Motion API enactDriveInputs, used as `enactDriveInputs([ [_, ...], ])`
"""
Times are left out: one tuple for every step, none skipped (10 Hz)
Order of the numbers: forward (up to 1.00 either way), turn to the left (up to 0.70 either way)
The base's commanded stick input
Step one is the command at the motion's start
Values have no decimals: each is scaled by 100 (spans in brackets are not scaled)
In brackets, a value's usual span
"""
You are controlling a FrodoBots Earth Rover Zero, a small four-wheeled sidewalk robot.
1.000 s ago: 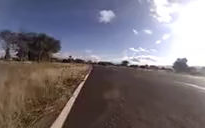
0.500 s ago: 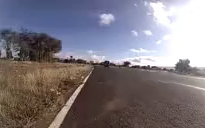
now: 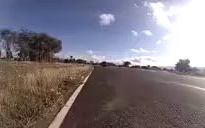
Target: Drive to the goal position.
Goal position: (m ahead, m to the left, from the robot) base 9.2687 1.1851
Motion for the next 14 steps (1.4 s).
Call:
enactDriveInputs([
  [34,0],
  [45,0],
  [45,0],
  [45,0],
  [45,0],
  [45,0],
  [45,0],
  [45,0],
  [45,-11],
  [45,-24],
  [45,-27],
  [45,-27],
  [45,-20],
  [45,-10],
])
